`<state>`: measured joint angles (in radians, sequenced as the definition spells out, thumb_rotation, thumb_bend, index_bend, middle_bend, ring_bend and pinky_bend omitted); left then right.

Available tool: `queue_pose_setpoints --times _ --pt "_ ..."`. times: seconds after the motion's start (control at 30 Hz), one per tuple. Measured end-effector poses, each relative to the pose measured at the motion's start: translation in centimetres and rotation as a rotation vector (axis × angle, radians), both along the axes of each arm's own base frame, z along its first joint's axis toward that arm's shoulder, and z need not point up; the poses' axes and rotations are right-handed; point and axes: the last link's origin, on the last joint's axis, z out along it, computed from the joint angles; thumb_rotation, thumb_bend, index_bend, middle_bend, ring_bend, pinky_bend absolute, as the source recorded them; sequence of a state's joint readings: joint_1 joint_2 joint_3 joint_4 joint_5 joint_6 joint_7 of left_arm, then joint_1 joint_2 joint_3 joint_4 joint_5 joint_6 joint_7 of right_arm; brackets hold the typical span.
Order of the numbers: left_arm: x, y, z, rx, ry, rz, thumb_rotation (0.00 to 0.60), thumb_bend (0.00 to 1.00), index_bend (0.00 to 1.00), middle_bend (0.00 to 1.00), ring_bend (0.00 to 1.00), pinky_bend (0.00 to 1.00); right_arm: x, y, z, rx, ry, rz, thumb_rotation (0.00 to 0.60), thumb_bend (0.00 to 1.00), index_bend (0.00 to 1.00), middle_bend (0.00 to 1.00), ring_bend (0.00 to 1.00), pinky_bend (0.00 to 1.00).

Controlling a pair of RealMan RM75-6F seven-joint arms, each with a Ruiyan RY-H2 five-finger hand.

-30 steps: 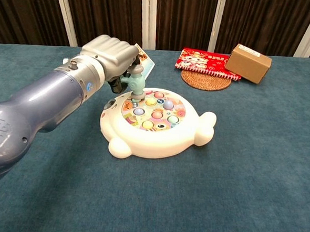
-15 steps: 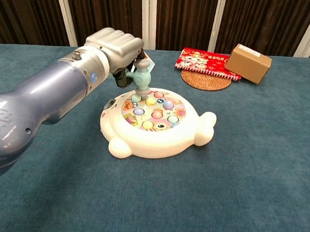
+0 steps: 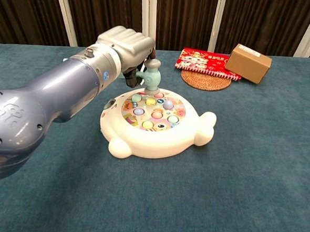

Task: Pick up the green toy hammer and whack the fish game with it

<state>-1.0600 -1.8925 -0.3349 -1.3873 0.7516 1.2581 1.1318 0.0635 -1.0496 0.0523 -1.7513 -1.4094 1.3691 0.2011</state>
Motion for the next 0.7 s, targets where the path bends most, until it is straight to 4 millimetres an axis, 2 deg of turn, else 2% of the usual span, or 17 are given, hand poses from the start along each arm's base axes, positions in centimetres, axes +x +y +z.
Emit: queue_pose_setpoints --times 0.5,0.7 --pt "-0.7 -0.2 -1.8 -0.027 0.052 -0.014 0.600 0.65 0.60 0.47 0.36 0.50 0.1 0.0 0.0 0.000 -0.016 -0.008 0.600 0.26 0.00 0.00 0.00 0.00" --pt "-0.5 -0.2 -1.8 -0.022 0.038 -0.027 0.600 0.65 0.60 0.47 0.36 0.50 0.1 0.0 0.0 0.000 -0.014 -0.005 0.600 0.26 0.00 0.00 0.00 0.00"
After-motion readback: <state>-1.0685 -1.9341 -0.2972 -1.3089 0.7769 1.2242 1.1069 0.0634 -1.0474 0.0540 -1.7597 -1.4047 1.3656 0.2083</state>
